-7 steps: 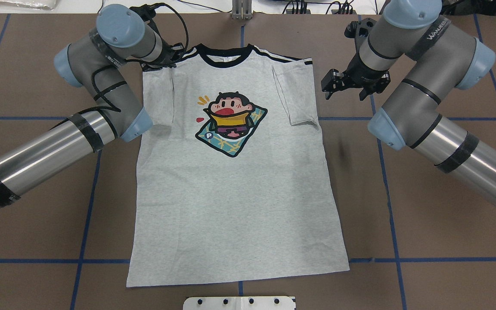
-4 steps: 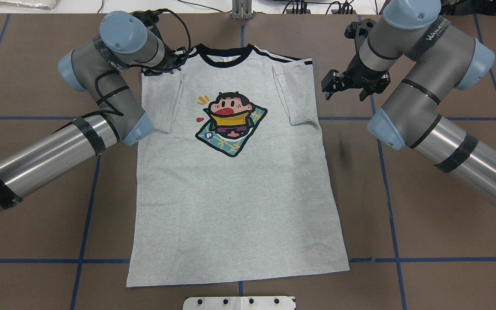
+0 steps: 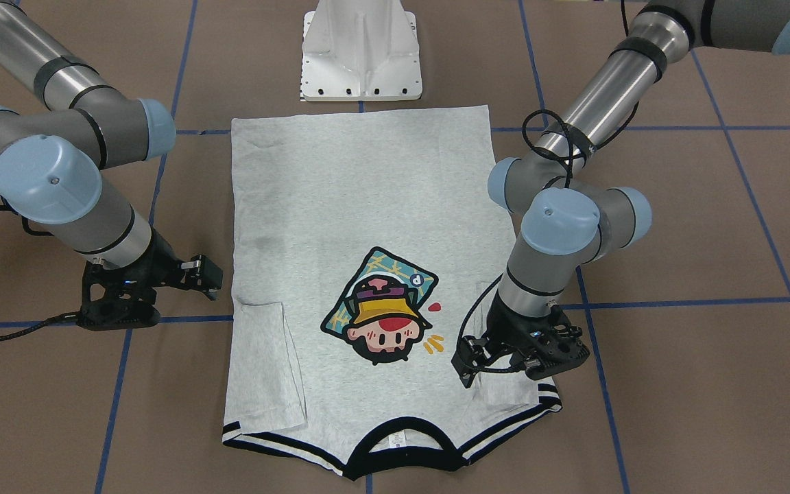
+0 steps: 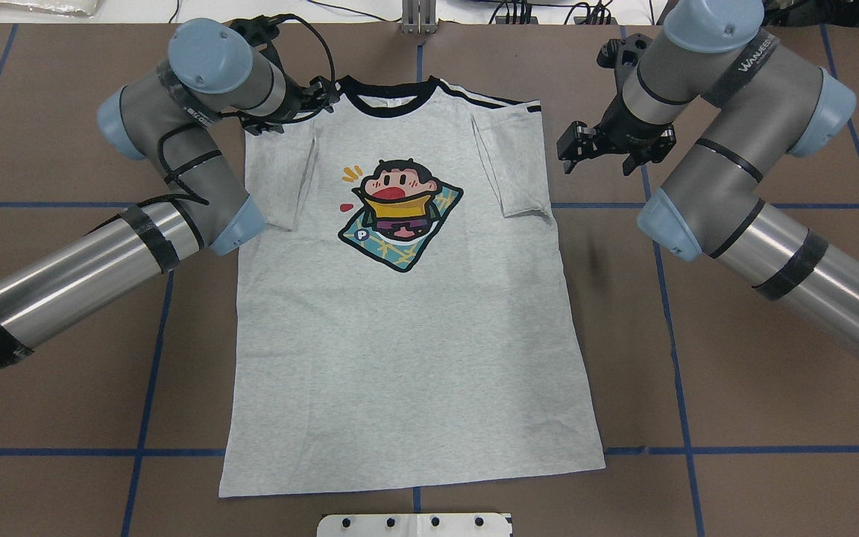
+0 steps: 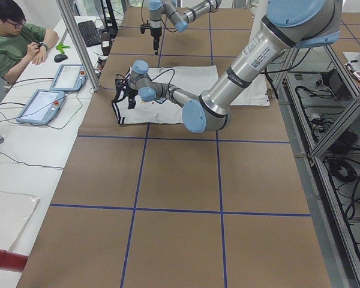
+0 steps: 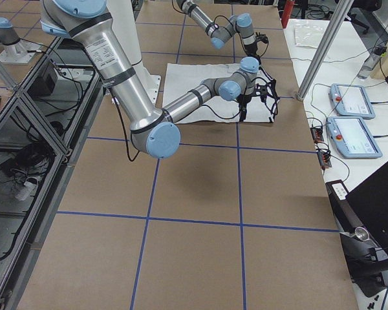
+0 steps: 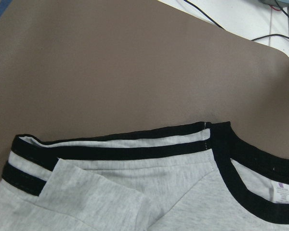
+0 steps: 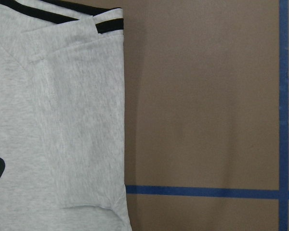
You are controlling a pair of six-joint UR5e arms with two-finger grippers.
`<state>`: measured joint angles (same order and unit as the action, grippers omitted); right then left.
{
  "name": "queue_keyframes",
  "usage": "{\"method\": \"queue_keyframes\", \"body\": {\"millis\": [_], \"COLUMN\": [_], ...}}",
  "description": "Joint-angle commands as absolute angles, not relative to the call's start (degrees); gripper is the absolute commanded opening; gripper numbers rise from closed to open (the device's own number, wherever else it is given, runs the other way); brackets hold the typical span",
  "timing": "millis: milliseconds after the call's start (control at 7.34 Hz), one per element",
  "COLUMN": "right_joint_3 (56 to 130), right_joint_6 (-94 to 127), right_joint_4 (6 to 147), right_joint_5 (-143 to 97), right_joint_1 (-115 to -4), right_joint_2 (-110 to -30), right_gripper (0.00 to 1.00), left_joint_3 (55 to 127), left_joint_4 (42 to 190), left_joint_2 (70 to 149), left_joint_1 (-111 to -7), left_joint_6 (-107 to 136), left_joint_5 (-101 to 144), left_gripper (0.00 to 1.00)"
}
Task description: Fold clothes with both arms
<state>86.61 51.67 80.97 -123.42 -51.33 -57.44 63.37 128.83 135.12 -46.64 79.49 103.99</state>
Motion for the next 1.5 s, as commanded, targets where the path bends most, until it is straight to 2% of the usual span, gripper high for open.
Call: {"method": "queue_keyframes", "body": {"millis": [0, 545, 818, 954, 1090, 1363], "right_joint_3": [86.83, 89.72, 98.39, 101.31, 103.43, 106.86], "right_joint_6": [52.29, 55.45, 59.75, 62.38, 63.1, 63.8], "right_joint_4": [80.33, 80.24, 80.24, 80.33, 80.42, 80.42], "right_joint_5": [-123.66, -122.79, -118.15, -117.6, -117.77, -117.51], "right_joint_1": [-51.33, -48.88, -44.32, -42.99, -42.28, -39.83], "right_joint_2": [-57.66, -58.53, -64.05, -65.81, -67.48, -71.61], "right_gripper": [1.0, 1.0, 1.0, 1.0, 1.0, 1.0], "left_joint_3": [74.39, 92.42, 96.39, 101.38, 102.21, 102.04], "left_joint_4": [127.45, 122.79, 121.38, 121.03, 121.55, 121.64], "left_joint_2": [126.95, 111.66, 106.99, 102.09, 99.61, 99.84], "left_joint_1": [-46.76, -46.76, -46.93, -46.93, -46.93, -46.67], "left_joint_6": [76.83, 75.08, 67.62, 66.98, 65.41, 64.69], "left_joint_5": [107.38, 108.19, 112.21, 113.37, 116.95, 118.03], "left_gripper": [1.0, 1.0, 1.0, 1.0, 1.0, 1.0]}}
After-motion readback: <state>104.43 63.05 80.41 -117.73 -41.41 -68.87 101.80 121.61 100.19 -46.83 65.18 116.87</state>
